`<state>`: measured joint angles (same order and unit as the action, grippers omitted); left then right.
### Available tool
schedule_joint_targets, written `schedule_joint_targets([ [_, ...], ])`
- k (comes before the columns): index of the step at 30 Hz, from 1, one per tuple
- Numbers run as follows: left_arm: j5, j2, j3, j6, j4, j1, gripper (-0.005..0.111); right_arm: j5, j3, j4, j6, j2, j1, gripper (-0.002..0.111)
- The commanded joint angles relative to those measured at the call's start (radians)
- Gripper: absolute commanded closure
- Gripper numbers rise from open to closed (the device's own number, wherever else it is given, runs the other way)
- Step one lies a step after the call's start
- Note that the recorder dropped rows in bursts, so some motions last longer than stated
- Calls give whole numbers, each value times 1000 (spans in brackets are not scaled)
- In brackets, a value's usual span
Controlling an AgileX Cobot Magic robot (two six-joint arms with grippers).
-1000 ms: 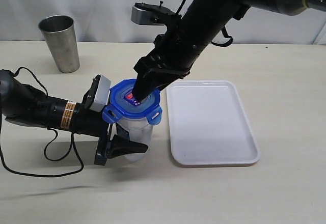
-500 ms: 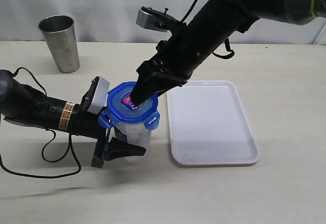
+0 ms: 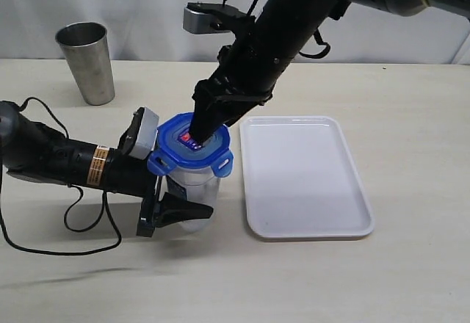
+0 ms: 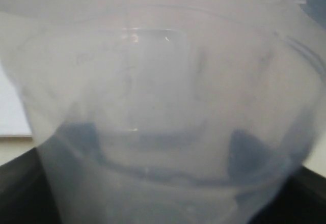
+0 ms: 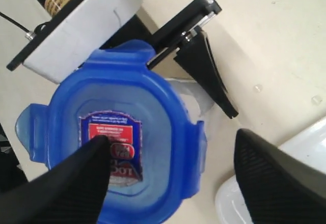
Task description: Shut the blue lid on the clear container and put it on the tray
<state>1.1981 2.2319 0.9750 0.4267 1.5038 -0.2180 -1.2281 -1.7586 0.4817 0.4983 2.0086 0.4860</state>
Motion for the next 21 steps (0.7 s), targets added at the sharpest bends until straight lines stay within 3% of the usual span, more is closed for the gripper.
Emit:
schedule_joint_targets([
  [1,23,-7,4,1,-27,-4,107,7,-53,-74,13,23,3,43],
  [15,23,-7,4,1,-33,-4,107,7,-147,-101,49,-22,9,43],
  [18,23,-7,4,1,-33,-4,107,7,-147,-105,71,-51,39,44],
  [21,23,-7,4,1,-35,-4,107,7,-147,-160,72,-86,116,52],
])
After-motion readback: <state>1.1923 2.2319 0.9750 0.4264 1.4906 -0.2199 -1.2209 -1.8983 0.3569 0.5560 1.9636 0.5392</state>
